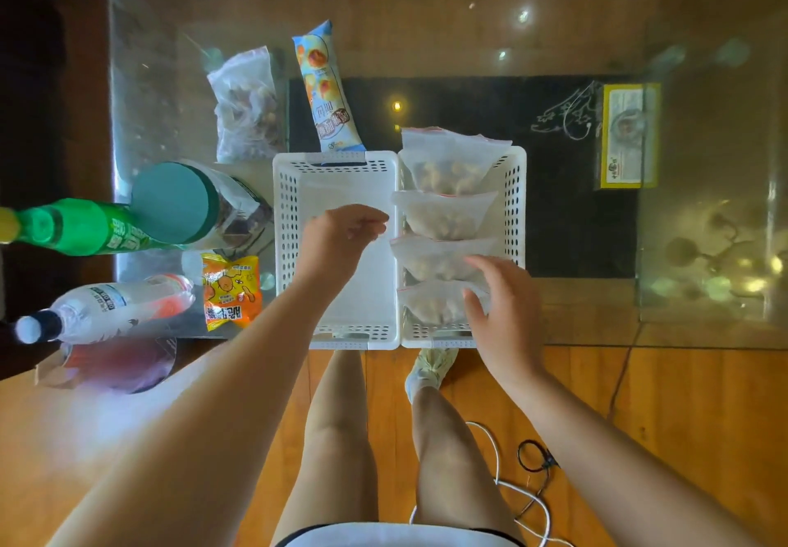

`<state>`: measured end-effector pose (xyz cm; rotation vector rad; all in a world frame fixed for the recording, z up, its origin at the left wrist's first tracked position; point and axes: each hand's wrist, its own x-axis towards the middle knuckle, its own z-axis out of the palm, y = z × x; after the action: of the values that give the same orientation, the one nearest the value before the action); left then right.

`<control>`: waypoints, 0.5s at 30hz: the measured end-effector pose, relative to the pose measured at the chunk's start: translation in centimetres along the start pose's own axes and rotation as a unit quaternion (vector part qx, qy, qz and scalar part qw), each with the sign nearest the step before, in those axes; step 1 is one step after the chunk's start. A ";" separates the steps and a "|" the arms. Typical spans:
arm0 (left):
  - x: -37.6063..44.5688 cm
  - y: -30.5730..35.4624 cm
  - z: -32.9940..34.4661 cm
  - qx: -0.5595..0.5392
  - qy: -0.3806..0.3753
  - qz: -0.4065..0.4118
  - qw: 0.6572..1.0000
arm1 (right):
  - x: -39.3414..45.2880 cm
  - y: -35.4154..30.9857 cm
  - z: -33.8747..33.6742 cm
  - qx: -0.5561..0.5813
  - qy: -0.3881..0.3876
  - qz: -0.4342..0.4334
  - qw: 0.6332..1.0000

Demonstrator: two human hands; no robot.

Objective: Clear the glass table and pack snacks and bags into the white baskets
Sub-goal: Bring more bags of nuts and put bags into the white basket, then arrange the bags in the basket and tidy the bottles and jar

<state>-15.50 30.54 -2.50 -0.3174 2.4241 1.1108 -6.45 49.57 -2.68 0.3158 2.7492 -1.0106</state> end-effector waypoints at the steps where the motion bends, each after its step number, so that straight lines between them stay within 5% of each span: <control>1: -0.3 -0.7 -0.6 -0.007 0.019 -0.011 1.000 | -0.5 -0.4 0.0 -0.009 0.009 -0.017 1.000; 7: -2.9 -5.8 -3.0 -0.021 0.121 -0.153 0.981 | 0.2 -2.4 2.6 -0.114 -0.059 -0.102 0.986; 11: -3.9 -8.5 -3.9 -0.050 0.107 -0.218 0.969 | 3.7 -1.2 4.5 -0.240 -0.125 -0.066 0.960; 15: -4.5 -7.6 -5.9 0.010 0.106 -0.060 0.993 | 5.3 -3.1 5.4 -0.205 -0.088 -0.080 0.972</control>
<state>-10.45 21.27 -1.91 -0.5933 2.5588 1.0472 -11.79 44.42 -6.22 -0.0584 2.7607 -0.4503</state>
